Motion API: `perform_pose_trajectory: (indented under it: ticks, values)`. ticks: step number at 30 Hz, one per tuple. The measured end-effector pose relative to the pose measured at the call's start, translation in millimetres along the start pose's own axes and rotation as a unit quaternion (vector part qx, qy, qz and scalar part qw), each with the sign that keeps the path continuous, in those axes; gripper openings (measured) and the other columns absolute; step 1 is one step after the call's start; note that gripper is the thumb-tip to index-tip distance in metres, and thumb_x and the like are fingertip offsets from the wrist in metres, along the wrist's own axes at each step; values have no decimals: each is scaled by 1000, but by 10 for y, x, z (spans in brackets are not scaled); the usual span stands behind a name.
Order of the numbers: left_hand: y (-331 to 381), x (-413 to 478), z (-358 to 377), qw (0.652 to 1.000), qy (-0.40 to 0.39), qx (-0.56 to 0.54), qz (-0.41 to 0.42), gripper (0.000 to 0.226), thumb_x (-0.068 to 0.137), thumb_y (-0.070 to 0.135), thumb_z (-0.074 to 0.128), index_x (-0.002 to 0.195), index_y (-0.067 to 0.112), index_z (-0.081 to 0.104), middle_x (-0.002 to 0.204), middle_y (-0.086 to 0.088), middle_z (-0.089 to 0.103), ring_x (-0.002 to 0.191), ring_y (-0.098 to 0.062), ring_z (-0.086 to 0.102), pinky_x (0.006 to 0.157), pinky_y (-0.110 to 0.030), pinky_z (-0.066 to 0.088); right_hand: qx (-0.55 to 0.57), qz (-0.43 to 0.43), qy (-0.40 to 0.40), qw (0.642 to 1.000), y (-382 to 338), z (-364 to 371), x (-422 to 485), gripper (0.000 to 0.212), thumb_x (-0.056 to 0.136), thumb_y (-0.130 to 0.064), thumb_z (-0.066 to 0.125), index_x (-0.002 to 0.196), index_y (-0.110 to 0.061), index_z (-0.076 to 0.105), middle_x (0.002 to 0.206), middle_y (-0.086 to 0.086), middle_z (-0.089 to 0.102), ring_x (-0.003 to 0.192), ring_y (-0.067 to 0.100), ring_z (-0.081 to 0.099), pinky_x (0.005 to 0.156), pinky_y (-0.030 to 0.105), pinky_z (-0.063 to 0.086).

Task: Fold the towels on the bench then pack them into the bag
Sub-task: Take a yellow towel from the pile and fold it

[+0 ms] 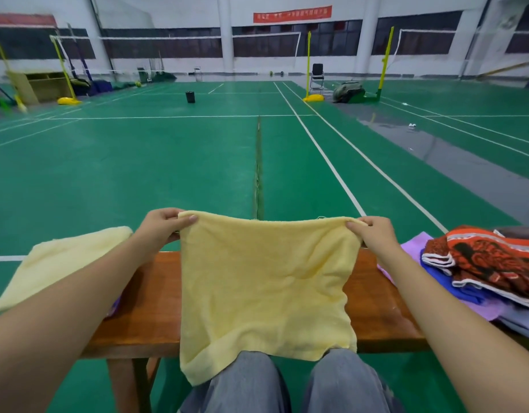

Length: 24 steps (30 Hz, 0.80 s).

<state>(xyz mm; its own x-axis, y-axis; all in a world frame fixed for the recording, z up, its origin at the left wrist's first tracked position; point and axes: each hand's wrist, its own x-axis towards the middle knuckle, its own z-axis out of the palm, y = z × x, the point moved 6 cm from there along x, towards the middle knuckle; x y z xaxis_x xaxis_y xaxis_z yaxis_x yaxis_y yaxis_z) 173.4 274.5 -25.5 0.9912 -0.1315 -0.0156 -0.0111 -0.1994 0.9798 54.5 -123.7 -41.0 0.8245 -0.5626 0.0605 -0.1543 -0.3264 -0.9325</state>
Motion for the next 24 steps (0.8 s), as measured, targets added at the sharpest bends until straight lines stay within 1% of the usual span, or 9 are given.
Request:
perform_pose_trajectory:
  ticks: [3, 6, 8, 11, 13, 15, 17, 21, 24]
  values:
    - [143, 42, -14, 1000, 5, -23, 16, 5, 86, 13, 65, 88, 11, 61, 82, -5, 59, 77, -14, 56, 66, -20, 54, 13, -11, 9, 1000, -201, -37, 30, 11, 90, -5, 56, 91, -3, 67, 81, 5, 60, 79, 19, 52, 72, 32, 44]
    - [312, 118, -14, 998, 27, -45, 31, 6, 86, 8, 65, 86, 12, 60, 80, -4, 57, 74, -13, 55, 72, -27, 49, 60, -11, 45, 997, -391, -89, 146, 8, 89, -5, 57, 95, -9, 61, 85, 2, 58, 83, 18, 53, 61, 24, 41]
    - [449, 184, -8, 996, 43, -69, 46, 9, 86, 5, 64, 85, 14, 61, 80, -3, 59, 74, -12, 55, 72, -26, 48, 103, -4, 64, 993, -506, -115, 219, 9, 90, -6, 59, 98, -9, 57, 84, 0, 56, 82, 17, 53, 59, 23, 41]
    - [659, 336, 2, 991, 56, -102, 64, 12, 87, 3, 63, 86, 15, 62, 79, -1, 62, 72, -10, 56, 67, -20, 50, 158, -7, 86, 984, -695, -127, 330, 8, 91, -7, 58, 99, -8, 56, 82, -1, 55, 75, 12, 52, 62, 23, 45]
    - [808, 462, 5, 988, 63, -118, 79, 11, 87, 4, 62, 86, 15, 62, 72, 4, 65, 65, -5, 58, 59, -15, 50, 190, -7, 103, 976, -821, -126, 425, 7, 92, -8, 58, 98, -8, 57, 81, -1, 56, 71, 11, 52, 63, 24, 47]
    - [973, 585, 10, 983, 70, -140, 94, 11, 87, 5, 62, 87, 16, 62, 65, 9, 65, 58, -1, 58, 53, -13, 48, 210, -12, 119, 970, -946, -126, 556, 6, 92, -9, 58, 98, -8, 58, 82, 0, 57, 72, 12, 53, 69, 29, 49]
    - [1123, 714, 3, 979, 76, -154, 106, 10, 88, 6, 62, 87, 16, 61, 73, 4, 63, 63, -5, 56, 53, -14, 47, 224, -25, 131, 965, -1088, -124, 684, 5, 92, -10, 58, 96, -9, 58, 81, -1, 58, 71, 11, 53, 72, 30, 49]
    - [1395, 898, -42, 968, 73, -200, 132, 9, 89, 8, 60, 87, 16, 60, 82, 0, 58, 72, -10, 54, 65, -23, 46, 258, -78, 154, 951, -1408, -140, 866, 4, 93, -9, 56, 97, -8, 56, 78, -5, 56, 69, 6, 50, 61, 16, 45]
    - [1533, 876, -101, 960, 68, -221, 155, 9, 91, 8, 58, 88, 16, 59, 75, 3, 61, 64, -7, 56, 60, -21, 47, 279, -113, 168, 939, -1584, -162, 852, 3, 94, -9, 55, 97, -8, 54, 76, -7, 53, 66, 2, 47, 52, 5, 41]
